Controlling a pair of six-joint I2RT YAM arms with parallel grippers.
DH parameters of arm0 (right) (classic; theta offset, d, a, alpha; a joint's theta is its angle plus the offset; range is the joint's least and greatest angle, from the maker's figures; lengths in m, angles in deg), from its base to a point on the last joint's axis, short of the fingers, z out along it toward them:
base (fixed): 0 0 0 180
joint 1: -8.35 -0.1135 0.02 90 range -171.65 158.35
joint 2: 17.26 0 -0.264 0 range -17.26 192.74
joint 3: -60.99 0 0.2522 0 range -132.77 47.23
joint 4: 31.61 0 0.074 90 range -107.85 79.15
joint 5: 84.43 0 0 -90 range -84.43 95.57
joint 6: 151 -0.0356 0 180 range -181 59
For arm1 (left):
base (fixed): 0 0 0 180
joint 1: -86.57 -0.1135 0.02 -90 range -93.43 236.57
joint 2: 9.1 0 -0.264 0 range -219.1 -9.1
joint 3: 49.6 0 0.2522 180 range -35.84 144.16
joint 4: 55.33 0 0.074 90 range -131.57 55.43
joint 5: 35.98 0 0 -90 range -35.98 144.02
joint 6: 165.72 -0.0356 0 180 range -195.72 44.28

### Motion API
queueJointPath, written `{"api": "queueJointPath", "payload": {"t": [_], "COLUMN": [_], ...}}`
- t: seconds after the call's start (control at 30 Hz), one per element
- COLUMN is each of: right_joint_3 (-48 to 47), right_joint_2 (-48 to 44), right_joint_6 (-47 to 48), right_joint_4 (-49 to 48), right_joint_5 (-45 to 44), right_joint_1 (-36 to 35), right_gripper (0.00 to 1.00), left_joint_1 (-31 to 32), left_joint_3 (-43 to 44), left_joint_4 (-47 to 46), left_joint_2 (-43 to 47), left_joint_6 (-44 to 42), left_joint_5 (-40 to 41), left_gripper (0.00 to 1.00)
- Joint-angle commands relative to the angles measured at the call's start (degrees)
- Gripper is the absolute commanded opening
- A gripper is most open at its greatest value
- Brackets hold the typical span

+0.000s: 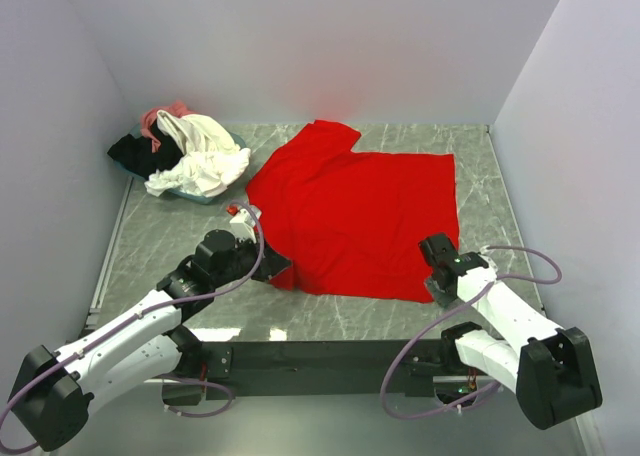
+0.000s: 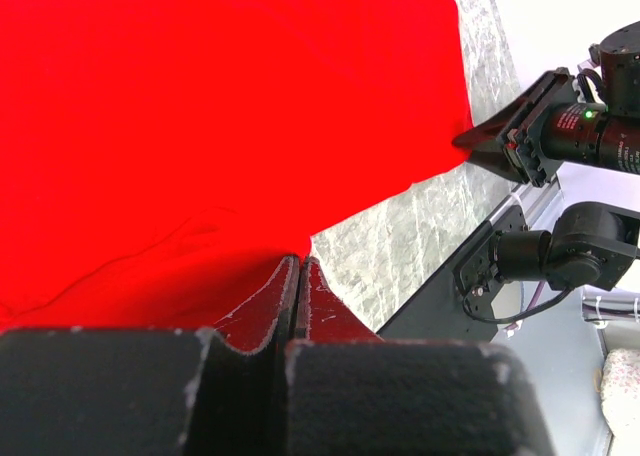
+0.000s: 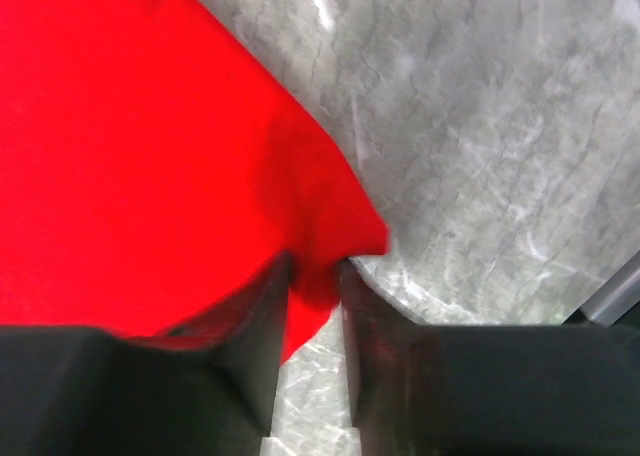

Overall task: Fold and stack the t-shirts
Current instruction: Fold the tshirt

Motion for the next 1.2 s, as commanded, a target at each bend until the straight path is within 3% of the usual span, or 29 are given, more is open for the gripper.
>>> {"api": "queueJointPath", "payload": {"t": [0.0,0.03,0.07,0.27,0.4,0.47,0.5,0.53,0.63,0.77,0.97,1.17], "right_joint_3": [-1.11,-1.73,-2.43,-11.22,-18.32,-20.45,-21.76,-22.3,-23.01,-20.73,-16.42,-12.65], "right_joint_2": [0.01,0.18,0.62,9.84,16.51,18.19,19.59,20.3,21.28,18.3,9.61,0.12], "right_joint_6": [0.52,1.23,1.93,9.4,8.37,6.7,6.69,6.69,7.22,6.16,-3.66,-4.56], "right_joint_4": [-1.16,-1.16,-0.81,-1.25,2.35,5.32,6.13,6.66,7.54,6.75,12.81,12.82], "right_joint_5": [-3.6,-4.3,-5.88,-6.86,-12.55,-16.43,-17.05,-18.1,-19.25,-19.34,-19.6,-17.41], "right_joint_1": [0.4,0.41,0.41,-1.79,-9.6,-13.63,-14.35,-15.23,-17.96,-18.32,-18.32,-17.09], "right_gripper": [0.24,0.08,0.0,0.0,0.0,0.05,0.12,0.29,0.38,0.48,0.61,0.63], "left_joint_1": [-0.27,-0.27,-0.27,-0.27,-0.27,-0.36,-0.27,-0.27,-0.27,-0.27,-0.27,-0.27], "left_joint_3": [-0.06,0.03,0.03,0.38,0.29,0.38,0.38,0.47,0.47,0.56,0.56,0.38], "left_joint_4": [-2.8,-2.8,-2.97,-3.15,-2.8,-2.8,-2.71,-2.71,-2.71,-2.8,-2.71,-2.8], "left_joint_2": [1.08,0.99,0.91,-0.15,-0.15,-0.24,-0.24,-0.32,-0.5,-1.03,-0.94,-0.59], "left_joint_6": [-0.87,-0.87,-0.87,-1.05,-1.05,-1.13,-1.22,-1.22,-1.22,-1.4,-1.31,-1.13], "left_joint_5": [-1.0,-1.09,-1.26,-1.7,-1.18,-1.26,-1.09,-0.91,-0.91,-1.17,-1.09,-1.17], "left_gripper": [0.01,0.01,0.01,0.01,0.01,0.01,0.01,0.01,0.01,0.01,0.01,0.01]}}
